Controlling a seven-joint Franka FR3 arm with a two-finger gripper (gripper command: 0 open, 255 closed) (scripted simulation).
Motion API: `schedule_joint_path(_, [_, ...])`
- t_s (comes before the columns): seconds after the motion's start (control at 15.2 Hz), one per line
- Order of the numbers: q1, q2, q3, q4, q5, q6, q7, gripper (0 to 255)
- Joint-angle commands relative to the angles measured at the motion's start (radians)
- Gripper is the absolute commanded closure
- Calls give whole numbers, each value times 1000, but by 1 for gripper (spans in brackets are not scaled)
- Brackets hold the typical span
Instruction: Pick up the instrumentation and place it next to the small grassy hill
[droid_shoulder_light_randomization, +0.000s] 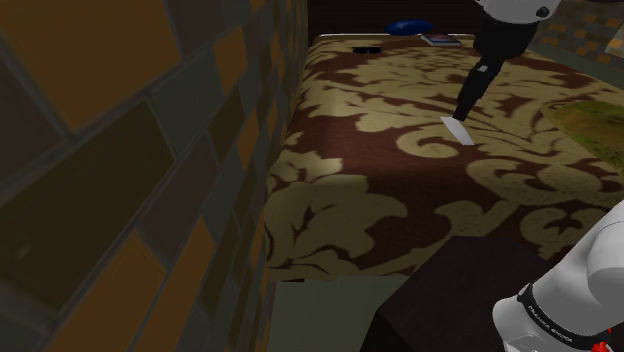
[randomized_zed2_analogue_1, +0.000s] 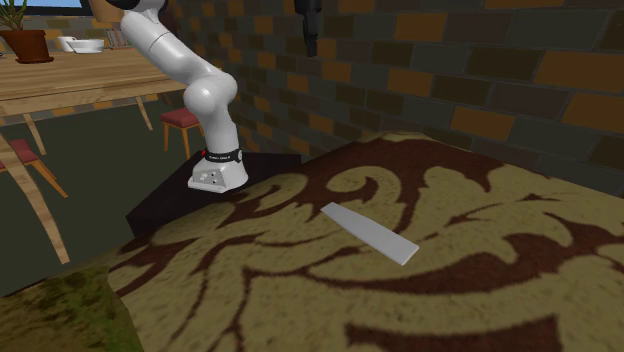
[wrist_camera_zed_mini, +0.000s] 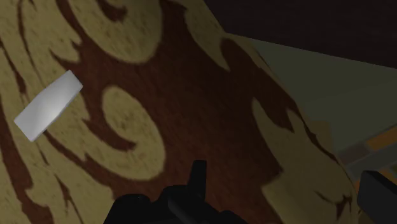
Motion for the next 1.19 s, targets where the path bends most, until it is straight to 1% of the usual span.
schedule_joint_path(0.0, [0, 0, 0, 0, 0, 0, 0, 0])
schedule_joint_path(0.59, [-106, 225, -117, 30, -39, 186, 32, 0])
schedule_joint_path(1.12, [-181, 448, -222, 108, -36, 320, 48, 0])
